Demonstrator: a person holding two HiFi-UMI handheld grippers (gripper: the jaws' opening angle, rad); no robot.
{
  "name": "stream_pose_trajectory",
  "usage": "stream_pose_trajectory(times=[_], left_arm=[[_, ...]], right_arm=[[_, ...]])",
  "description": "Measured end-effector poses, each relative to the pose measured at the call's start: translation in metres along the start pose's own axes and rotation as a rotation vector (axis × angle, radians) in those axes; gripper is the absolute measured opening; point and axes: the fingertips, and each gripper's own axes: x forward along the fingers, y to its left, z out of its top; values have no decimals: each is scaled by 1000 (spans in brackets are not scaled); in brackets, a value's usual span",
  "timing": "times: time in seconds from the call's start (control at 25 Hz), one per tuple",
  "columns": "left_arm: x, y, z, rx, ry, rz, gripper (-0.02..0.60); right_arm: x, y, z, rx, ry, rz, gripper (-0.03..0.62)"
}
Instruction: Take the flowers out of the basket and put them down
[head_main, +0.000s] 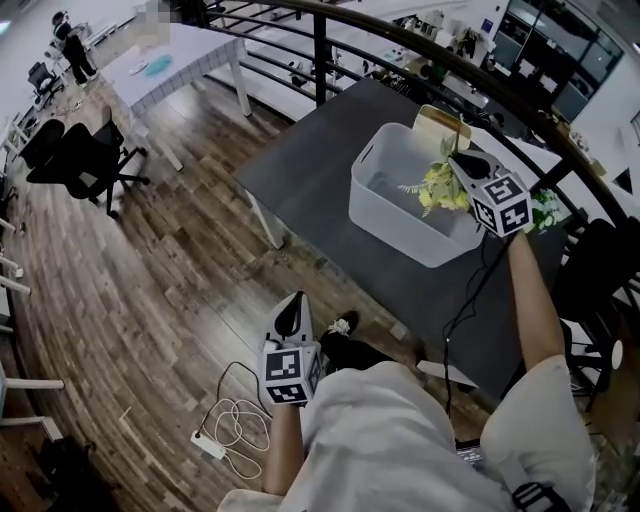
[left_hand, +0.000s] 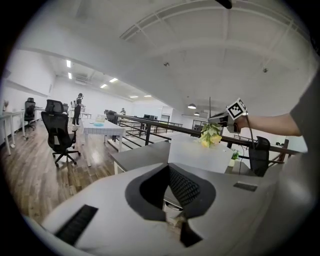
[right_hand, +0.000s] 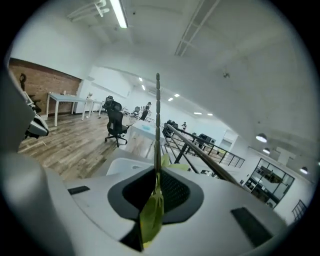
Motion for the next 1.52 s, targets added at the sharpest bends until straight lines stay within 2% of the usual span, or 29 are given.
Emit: stream_pose_trajectory(times=[0.12,0.24,0.48,0.76,0.96,1.16,1.32,1.52], left_arm=[[-9,-16,-13,-21,9,-15,23],[-12,-35,-14,-5,15,-36,23],[-26,-65,-17,17,23,-44,23],[-20,-94,-12,33,16,-3,23],[-9,-141,7,52,-20,-15,23],[-10,-193,4,56,-30,-44,23],[-10,-232,3,66,-37,-57,23],[-19,-270,-4,66,-35,-32,23]], right_arm=[[-35,2,13,-63,-54,-42,58],[-71,1,27,-132,-98,-73,58],[-127,4,55,-335,-156,-131,58],[-159,-9,48,-559,-171,-178,60],[-185,-29,21,-739,-119,-188,60],[-209,-37,-22,-1072,-21,-251,60],[-217,-37,-69,-1204,27,-202,60],[-215,-25,-140,-1376,72,-97,60]])
